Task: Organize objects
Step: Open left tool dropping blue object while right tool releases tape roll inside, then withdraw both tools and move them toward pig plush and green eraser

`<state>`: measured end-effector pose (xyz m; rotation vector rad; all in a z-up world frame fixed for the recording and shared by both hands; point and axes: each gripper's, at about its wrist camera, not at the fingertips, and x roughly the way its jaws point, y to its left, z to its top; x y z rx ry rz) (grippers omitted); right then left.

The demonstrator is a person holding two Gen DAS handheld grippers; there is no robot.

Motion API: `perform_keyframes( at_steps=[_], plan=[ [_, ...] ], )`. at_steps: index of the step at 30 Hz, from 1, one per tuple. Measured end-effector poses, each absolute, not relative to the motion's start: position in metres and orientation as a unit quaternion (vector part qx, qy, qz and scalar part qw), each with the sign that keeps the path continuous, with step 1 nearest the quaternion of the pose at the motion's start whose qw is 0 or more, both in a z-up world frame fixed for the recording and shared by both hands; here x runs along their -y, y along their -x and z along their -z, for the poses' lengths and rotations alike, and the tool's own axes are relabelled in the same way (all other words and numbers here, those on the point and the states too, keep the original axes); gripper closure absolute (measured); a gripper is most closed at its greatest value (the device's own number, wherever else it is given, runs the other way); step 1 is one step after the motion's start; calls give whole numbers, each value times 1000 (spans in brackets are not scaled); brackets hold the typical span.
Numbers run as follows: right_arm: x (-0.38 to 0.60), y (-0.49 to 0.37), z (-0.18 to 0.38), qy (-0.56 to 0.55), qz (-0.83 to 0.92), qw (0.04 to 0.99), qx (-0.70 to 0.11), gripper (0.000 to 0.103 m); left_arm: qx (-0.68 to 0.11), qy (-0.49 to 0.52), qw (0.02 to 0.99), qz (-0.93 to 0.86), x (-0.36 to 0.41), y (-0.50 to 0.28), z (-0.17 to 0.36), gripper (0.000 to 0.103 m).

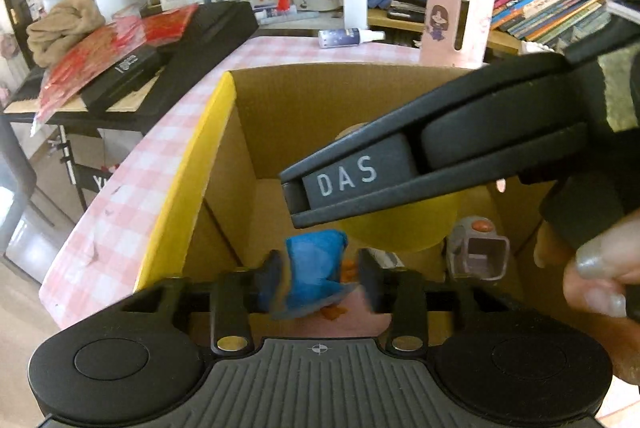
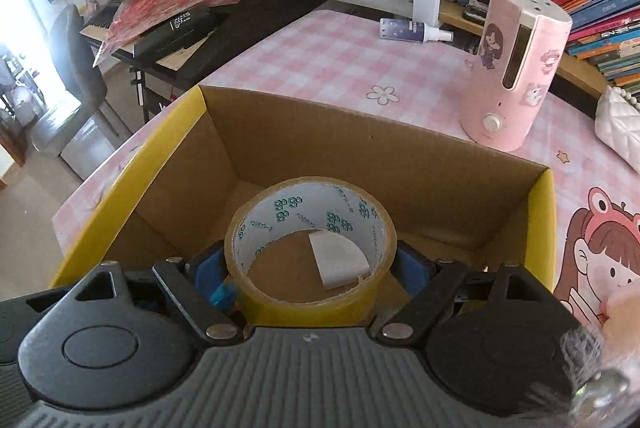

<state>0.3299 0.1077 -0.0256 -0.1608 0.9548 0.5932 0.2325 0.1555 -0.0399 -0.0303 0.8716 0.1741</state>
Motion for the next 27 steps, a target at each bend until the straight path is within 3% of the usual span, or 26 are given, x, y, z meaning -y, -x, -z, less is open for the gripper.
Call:
perform_keyframes(
  at_steps=[2, 7, 17, 27],
  plan=[
    [-107, -328, 23, 76, -281, 845, -449, 17, -418, 21, 905, -72, -154, -229, 38, 43],
    [-100, -309, 2, 69, -295, 861, -409, 11, -380, -3, 922, -71, -140, -210, 24, 6],
    [-62, -248, -43, 32, -264, 909, -322, 11, -318, 19, 944, -90, -149, -154, -8, 6],
    [-11, -156, -45, 26, -162, 962, -218, 11, -299, 42, 942, -147, -166, -93, -14, 6]
  ],
)
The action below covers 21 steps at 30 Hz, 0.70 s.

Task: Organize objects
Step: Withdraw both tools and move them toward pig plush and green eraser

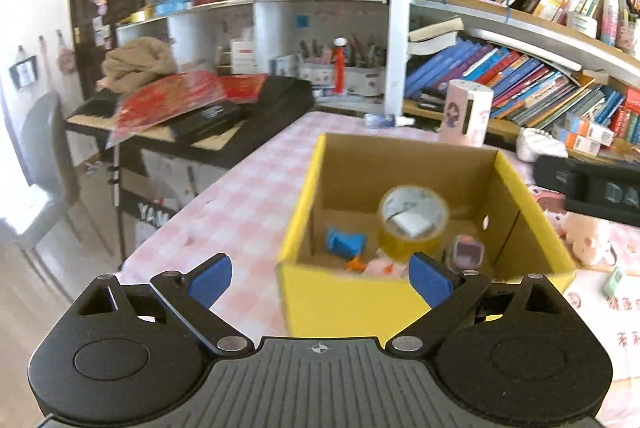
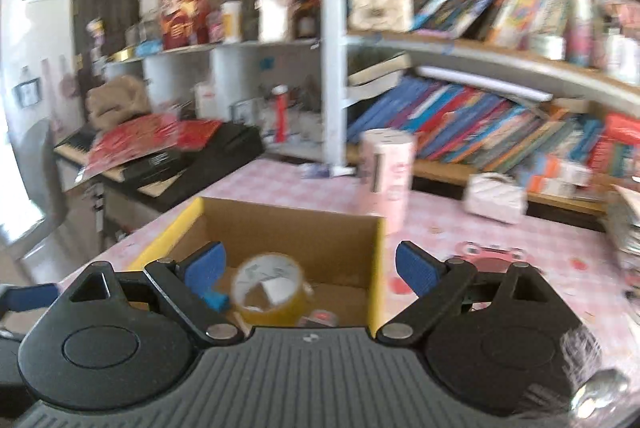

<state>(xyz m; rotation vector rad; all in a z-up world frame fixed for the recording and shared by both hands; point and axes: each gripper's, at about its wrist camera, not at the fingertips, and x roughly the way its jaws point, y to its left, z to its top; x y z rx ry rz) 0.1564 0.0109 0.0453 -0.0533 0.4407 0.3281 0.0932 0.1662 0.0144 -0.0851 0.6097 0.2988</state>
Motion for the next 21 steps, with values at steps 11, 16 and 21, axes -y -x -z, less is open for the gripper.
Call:
perform_keyframes(
  at_steps=[11, 16, 21],
  plan=[
    [7, -74, -1, 43, -109, 950, -290, 10, -327, 50, 930, -157, -157, -14, 5, 6],
    [11, -40, 8, 54, -113, 946, -298, 10, -338, 36, 930, -140, -145, 10, 9, 6],
    [21, -15, 14, 53, -104, 944, -308, 10, -343, 34, 931, -124, -136, 24, 12, 6]
  ],
)
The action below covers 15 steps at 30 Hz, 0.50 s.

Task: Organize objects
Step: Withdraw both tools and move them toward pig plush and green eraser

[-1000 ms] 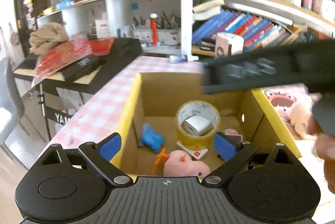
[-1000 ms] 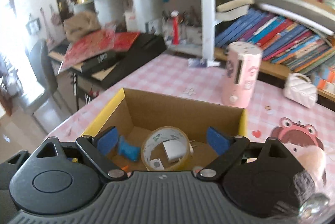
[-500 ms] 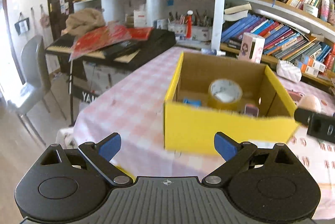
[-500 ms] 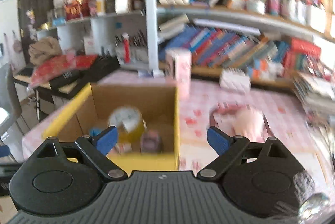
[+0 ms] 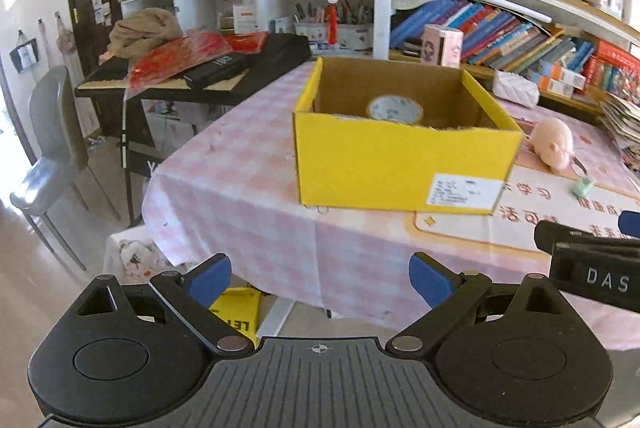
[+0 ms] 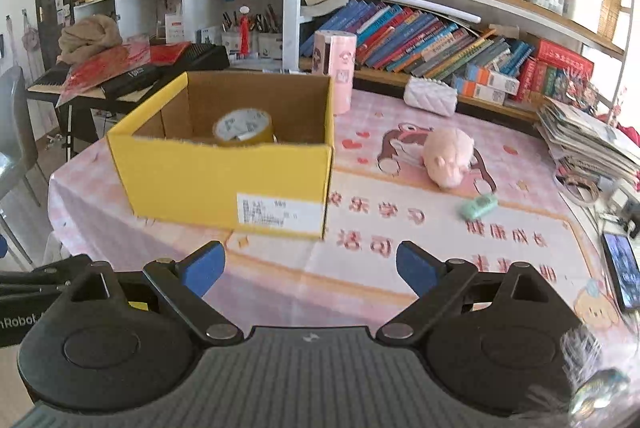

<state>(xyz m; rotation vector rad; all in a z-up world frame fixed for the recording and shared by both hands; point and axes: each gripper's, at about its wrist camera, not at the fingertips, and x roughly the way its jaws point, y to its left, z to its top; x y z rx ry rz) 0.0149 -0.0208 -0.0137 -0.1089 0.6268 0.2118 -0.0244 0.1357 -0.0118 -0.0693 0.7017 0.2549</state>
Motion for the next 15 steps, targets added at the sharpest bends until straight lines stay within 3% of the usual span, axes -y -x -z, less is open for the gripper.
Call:
perform_keyframes(
  at_steps=[15],
  plan=[
    [78, 20, 18, 31, -29, 946, -321, 9, -346, 1, 938, -28, -81, 23, 15, 6]
  ],
)
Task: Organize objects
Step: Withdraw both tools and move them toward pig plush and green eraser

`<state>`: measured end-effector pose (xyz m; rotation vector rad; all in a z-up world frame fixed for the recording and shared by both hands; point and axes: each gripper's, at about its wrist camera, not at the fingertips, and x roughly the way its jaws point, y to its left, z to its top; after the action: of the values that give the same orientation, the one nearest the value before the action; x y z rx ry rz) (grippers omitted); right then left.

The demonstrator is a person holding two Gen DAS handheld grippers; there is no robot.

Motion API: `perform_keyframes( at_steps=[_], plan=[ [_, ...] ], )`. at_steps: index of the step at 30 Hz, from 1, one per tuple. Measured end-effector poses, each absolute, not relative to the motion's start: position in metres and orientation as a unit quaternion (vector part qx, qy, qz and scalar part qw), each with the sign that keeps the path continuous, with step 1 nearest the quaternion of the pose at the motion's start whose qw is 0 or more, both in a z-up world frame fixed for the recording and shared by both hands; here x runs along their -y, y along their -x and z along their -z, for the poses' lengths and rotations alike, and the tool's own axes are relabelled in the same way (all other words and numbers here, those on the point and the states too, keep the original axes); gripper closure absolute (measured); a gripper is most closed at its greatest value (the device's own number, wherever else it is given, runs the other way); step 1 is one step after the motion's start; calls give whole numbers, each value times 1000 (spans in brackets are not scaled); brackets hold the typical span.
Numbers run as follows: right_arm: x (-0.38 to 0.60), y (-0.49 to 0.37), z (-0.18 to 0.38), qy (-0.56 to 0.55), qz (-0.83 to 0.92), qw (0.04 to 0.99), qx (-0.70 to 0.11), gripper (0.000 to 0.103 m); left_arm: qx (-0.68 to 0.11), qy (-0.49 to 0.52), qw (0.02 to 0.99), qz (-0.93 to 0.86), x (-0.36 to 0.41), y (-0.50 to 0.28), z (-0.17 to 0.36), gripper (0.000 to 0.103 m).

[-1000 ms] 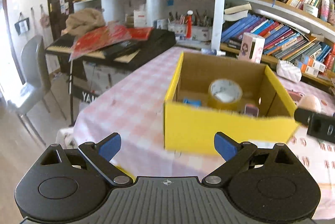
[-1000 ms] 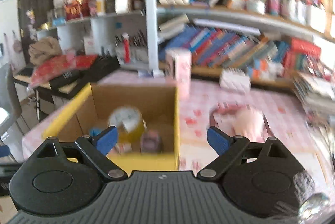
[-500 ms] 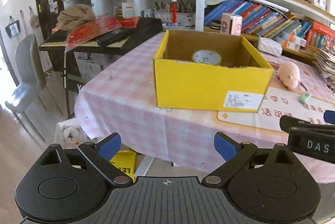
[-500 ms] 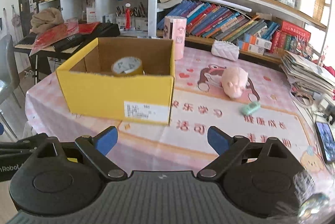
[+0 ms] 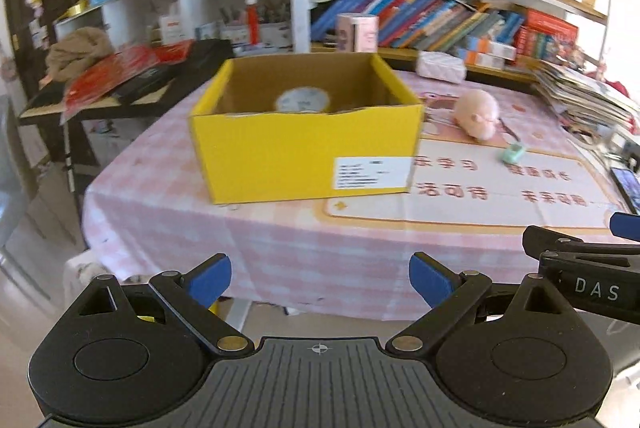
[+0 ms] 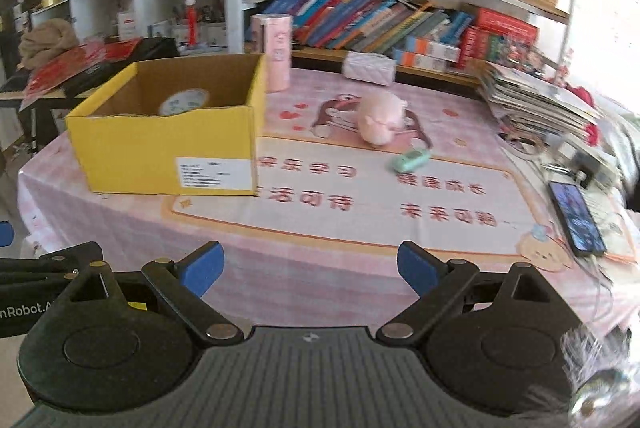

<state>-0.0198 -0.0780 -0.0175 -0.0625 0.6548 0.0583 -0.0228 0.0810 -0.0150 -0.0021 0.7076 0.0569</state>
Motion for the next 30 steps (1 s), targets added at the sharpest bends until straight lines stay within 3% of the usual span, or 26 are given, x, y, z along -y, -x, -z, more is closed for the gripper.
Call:
perform_keyframes(
  at_steps=[30],
  plan=[
    [182, -51, 20, 1, 42, 941, -337, 9, -341, -20, 939, 40, 19, -65, 13, 6]
  ],
)
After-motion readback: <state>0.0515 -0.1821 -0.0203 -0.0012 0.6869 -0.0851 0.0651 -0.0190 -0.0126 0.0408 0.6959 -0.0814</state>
